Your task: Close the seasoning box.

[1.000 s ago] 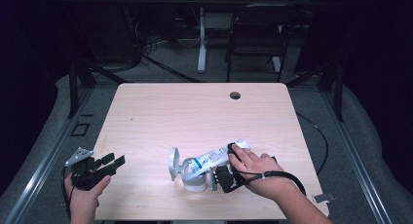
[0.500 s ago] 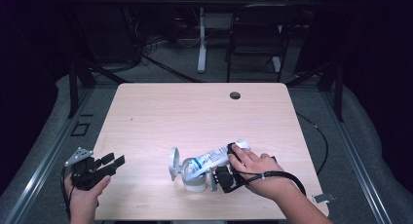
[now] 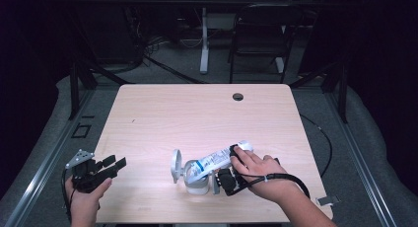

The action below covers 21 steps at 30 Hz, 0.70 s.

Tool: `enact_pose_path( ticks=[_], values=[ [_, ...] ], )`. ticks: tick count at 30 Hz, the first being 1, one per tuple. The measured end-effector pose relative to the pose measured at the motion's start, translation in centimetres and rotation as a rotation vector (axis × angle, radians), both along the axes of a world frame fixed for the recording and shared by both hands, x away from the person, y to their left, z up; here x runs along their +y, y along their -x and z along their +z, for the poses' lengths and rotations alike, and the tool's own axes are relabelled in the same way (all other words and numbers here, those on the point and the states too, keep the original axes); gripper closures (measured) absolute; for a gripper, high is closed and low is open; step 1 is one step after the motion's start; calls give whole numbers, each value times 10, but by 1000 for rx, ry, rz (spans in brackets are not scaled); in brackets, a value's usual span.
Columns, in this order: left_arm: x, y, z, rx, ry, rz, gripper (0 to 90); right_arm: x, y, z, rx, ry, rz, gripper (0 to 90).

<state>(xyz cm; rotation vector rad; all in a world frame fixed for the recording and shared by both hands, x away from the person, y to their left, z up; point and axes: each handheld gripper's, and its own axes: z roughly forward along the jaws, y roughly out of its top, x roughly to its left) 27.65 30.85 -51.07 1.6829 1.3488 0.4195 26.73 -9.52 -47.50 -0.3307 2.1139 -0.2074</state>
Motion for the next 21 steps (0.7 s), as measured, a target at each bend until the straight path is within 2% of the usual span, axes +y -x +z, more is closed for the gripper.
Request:
enact_pose_path(
  ticks=[21],
  values=[
    [1,0,0,3,1,2,497,0,0,-1,0,-4,8,459]
  ],
)
